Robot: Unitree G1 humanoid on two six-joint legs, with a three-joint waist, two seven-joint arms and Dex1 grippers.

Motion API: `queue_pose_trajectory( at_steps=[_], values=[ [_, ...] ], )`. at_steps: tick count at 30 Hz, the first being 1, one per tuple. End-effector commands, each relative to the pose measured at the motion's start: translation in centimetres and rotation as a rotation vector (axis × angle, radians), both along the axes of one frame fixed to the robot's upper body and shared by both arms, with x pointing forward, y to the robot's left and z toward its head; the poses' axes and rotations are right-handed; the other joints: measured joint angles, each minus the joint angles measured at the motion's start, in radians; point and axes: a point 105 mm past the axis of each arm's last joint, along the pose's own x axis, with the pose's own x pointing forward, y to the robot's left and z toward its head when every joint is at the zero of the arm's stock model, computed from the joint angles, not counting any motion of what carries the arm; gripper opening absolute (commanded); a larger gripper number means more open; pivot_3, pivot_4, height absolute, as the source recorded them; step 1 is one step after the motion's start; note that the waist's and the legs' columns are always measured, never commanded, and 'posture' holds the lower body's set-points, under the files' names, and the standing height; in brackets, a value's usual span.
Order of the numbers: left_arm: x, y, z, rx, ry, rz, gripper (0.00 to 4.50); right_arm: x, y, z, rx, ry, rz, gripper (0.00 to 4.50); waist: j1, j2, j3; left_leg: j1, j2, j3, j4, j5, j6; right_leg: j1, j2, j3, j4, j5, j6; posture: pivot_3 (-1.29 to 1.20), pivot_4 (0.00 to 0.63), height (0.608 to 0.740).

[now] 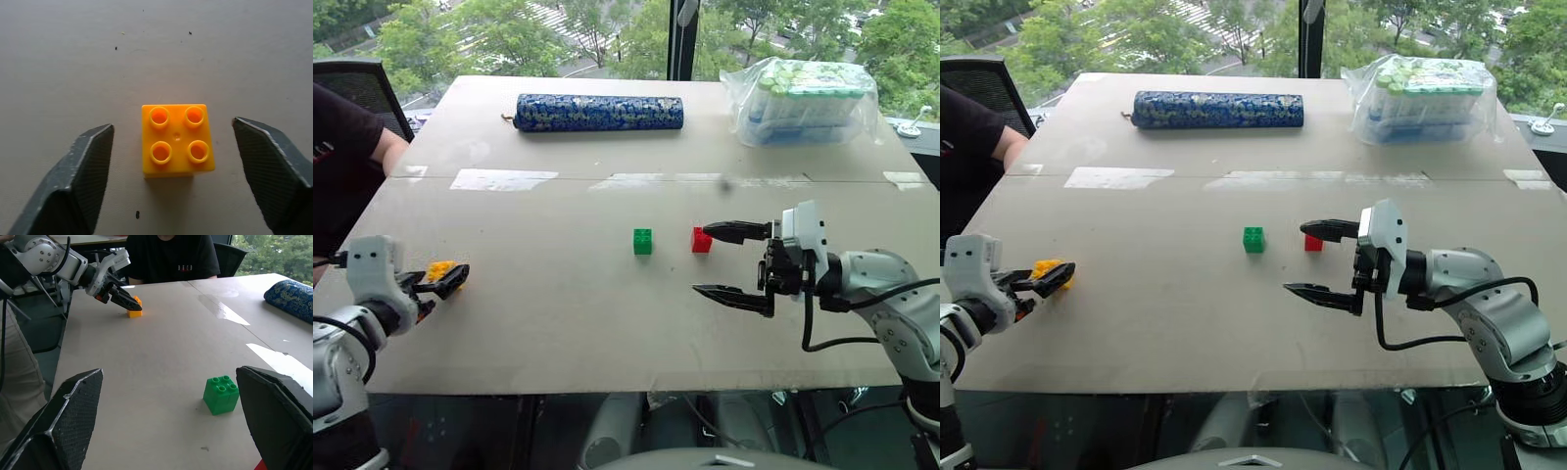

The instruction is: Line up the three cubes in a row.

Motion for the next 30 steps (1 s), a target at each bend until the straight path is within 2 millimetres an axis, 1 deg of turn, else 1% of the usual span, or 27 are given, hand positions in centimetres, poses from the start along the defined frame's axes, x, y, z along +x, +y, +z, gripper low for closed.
queue_pose_trajectory(
  at_steps=[1,2,3,4,7,9,10,12,14,16,19,21,26,30],
  values=[
    [0.4,0.6,0.7,0.067,-0.023,-0.024,2.11,-0.8,0.2,0.7,-0.004,-0.047,0.008,4.50,0.000,0.000,0.000,0.000,0.000,0.000,0.000,0.000,0.000,0.000,0.000,0.000,0.000,0.000,0.000,0.00,0.150,0.740],
    [0.5,0.7,0.6,0.069,-0.019,-0.027,1.53,-0.9,0.1,0.6,-0.007,-0.046,0.006,4.50,0.000,0.000,0.000,0.000,0.000,0.000,-0.001,0.000,0.000,0.000,0.000,0.000,0.000,0.000,0.000,0.00,0.150,0.740],
    [0.5,0.8,0.4,0.073,-0.015,-0.030,1.27,-0.9,0.1,0.6,-0.010,-0.047,0.004,4.50,0.000,0.000,0.000,0.000,0.000,0.000,-0.001,0.000,0.000,0.000,0.000,0.000,0.000,0.000,0.000,0.00,0.150,0.740],
    [0.6,0.9,0.5,0.081,-0.024,-0.044,1.31,-0.9,0.0,0.5,-0.013,-0.047,0.001,4.50,0.000,0.000,0.000,0.000,0.000,0.000,-0.001,0.000,0.000,0.000,0.000,0.000,0.000,0.000,0.000,0.00,0.150,0.740],
    [1.3,-0.5,2.0,0.076,-0.118,-0.152,1.31,-0.9,-0.4,0.4,-0.022,-0.049,-0.010,4.50,0.001,0.000,0.000,0.000,0.000,0.000,-0.002,0.000,0.000,0.000,-0.001,0.000,-0.001,0.000,0.000,0.00,0.150,0.740],
    [1.9,-2.2,3.3,0.033,-0.196,-0.263,1.31,-0.8,-0.7,0.3,-0.027,-0.057,-0.022,4.50,0.001,0.000,0.000,0.000,0.000,0.000,-0.002,0.000,0.000,0.000,-0.001,0.000,-0.001,0.000,0.000,0.00,0.150,0.740],
    [2.2,-3.3,4.0,0.026,-0.229,-0.344,1.31,-0.7,-0.8,0.3,-0.028,-0.066,-0.033,4.50,0.001,0.000,0.000,0.000,0.000,0.000,-0.002,0.000,0.000,0.000,-0.001,0.000,-0.002,0.000,0.000,0.00,0.150,0.740],
    [3.5,-6.0,5.2,0.077,-0.317,-0.513,1.31,-0.4,-1.1,0.1,-0.034,-0.064,-0.064,4.50,0.006,0.000,0.000,0.000,0.000,0.000,-0.002,0.000,0.000,0.000,-0.001,0.000,-0.002,0.000,0.000,0.00,0.150,0.740],
    [4.4,-8.8,5.1,0.124,-0.313,-0.740,1.31,0.0,-1.7,-0.1,-0.030,-0.059,-0.120,4.50,0.009,0.000,0.000,0.000,0.000,0.000,-0.002,0.000,0.000,0.000,-0.001,0.000,-0.002,0.000,0.000,0.00,0.150,0.740],
    [4.2,-10.7,4.3,0.144,-0.243,-0.991,1.31,0.0,-2.0,0.0,-0.008,-0.040,-0.140,4.50,0.010,0.000,0.000,0.000,0.000,0.001,-0.002,0.000,0.000,0.000,-0.001,0.000,-0.002,0.001,-0.001,0.00,0.150,0.740],
    [4.0,-11.9,3.7,0.162,-0.144,-1.275,1.31,-0.4,-2.5,0.4,0.006,-0.051,-0.152,4.50,0.000,0.001,0.000,0.000,0.000,0.003,-0.003,0.000,0.000,-0.001,-0.001,0.001,-0.003,0.001,-0.002,0.00,0.150,0.740],
    [4.6,-12.0,3.5,0.205,-0.080,-1.393,1.31,-0.4,-2.8,0.8,0.015,-0.065,-0.184,4.50,-0.003,0.001,0.000,0.000,0.000,0.003,-0.003,0.000,0.000,-0.002,-0.001,0.002,-0.003,0.001,-0.002,0.00,0.150,0.740],
    [7.6,-12.9,3.4,0.291,-0.034,-1.478,1.31,-1.1,-3.2,0.8,0.015,-0.073,-0.235,4.50,0.000,0.001,0.000,-0.001,0.000,0.002,-0.003,0.001,0.002,-0.002,0.000,0.001,-0.003,0.001,-0.002,0.00,0.150,0.740],
    [8.9,-13.7,2.7,0.339,-0.010,-1.520,1.31,-2.0,-3.4,0.4,-0.001,-0.064,-0.262,4.50,-0.001,0.001,0.000,-0.002,0.000,0.002,-0.002,0.003,0.005,-0.002,-0.001,0.001,-0.003,0.004,0.002,0.00,0.150,0.740]
  ],
)
